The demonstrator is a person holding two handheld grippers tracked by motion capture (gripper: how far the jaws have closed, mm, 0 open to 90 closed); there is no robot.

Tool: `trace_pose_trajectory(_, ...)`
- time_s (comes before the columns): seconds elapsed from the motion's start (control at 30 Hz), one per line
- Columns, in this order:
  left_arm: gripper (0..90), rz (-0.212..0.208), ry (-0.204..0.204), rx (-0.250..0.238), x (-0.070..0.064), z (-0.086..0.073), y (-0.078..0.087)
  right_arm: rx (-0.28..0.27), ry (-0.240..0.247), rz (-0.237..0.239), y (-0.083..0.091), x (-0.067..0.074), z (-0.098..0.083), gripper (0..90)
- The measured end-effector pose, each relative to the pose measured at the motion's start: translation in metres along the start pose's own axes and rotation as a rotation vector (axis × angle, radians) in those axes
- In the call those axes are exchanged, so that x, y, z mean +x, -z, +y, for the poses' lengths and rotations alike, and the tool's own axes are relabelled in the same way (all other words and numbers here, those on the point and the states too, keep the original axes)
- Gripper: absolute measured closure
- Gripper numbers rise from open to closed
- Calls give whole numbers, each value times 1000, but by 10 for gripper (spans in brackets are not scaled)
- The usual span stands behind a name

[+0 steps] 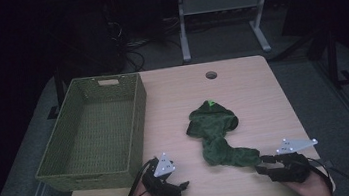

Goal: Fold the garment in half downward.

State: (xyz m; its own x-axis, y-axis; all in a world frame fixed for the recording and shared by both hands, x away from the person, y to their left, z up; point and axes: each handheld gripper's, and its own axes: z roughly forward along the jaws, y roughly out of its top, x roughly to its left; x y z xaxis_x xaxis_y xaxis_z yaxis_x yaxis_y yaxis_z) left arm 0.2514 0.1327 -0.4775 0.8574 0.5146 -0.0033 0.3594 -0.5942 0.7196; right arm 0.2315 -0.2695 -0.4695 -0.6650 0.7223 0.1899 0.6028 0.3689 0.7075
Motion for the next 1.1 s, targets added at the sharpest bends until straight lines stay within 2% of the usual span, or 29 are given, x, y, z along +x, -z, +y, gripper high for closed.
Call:
trace_pose_trajectory(0.1,129,0,0,0,0,0,0,-2,6,-4,-3,1,2,557)
trace_pose_trajectory(0.23,129,0,0,0,0,0,0,1,17,-31,-2,1,4,779)
trace_pose_trajectory(0.3,129,0,-1,-1,0,0,0,-1,20,-38,-1,0,5,812)
trace_pose_trajectory(0.47,129,-1,-1,-1,0,0,0,3,21,-60,8,-2,4,821)
trace_pose_trajectory(0.63,129,-1,-1,-1,0,0,0,-20,14,-83,26,-6,-2,822)
trace_pose_trajectory(0.73,128,-1,0,-1,0,0,0,-30,21,-75,31,-7,-2,821)
trace_pose_trajectory(0.93,129,-1,-1,-1,0,0,0,-54,83,-35,35,3,11,820)
trace_pose_trajectory(1.1,129,0,-1,-1,0,0,0,-78,138,-3,36,12,29,820)
